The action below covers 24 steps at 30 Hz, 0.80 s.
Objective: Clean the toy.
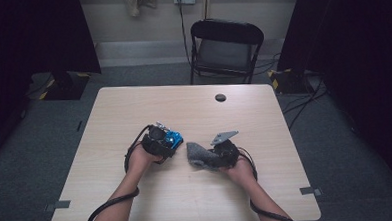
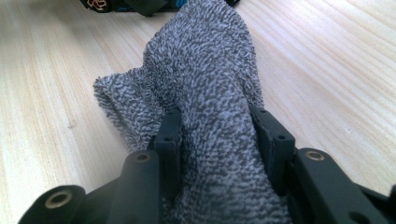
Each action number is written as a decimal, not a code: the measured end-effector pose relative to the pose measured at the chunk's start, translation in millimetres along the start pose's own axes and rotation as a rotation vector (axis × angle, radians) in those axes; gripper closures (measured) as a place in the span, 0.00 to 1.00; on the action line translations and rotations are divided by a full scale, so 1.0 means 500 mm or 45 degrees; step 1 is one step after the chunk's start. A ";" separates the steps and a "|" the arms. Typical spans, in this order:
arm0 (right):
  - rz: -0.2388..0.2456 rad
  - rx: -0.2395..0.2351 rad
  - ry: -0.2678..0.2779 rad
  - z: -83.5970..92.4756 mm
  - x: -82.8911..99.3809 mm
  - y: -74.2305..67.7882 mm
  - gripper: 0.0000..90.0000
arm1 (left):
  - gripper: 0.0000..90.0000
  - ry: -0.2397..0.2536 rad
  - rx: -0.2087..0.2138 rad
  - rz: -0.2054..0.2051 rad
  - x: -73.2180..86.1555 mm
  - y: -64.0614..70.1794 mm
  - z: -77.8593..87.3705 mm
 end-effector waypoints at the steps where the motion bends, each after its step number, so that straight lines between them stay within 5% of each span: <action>1: -0.001 0.000 0.004 0.000 0.001 0.000 0.66 | 0.29 -0.015 -0.003 -0.001 -0.001 0.000 0.000; 11: -0.004 -0.003 -0.009 0.000 -0.003 0.001 0.67 | 0.29 -0.053 -0.017 0.013 -0.001 0.003 0.008; 20: -0.021 -0.002 -0.011 0.000 -0.003 0.002 0.68 | 0.29 -0.011 0.004 0.024 -0.005 0.004 0.040; 24: -0.032 0.017 -0.020 0.000 -0.006 0.001 0.72 | 0.29 -0.005 0.019 -0.011 -0.007 0.014 0.056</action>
Point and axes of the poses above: each handheld gripper's, and its own axes: z roughly backward along the jaws, x roughly out of its underside, y roughly to its right, the point moved 2 cm from there along -z, roughly forward along the jaws
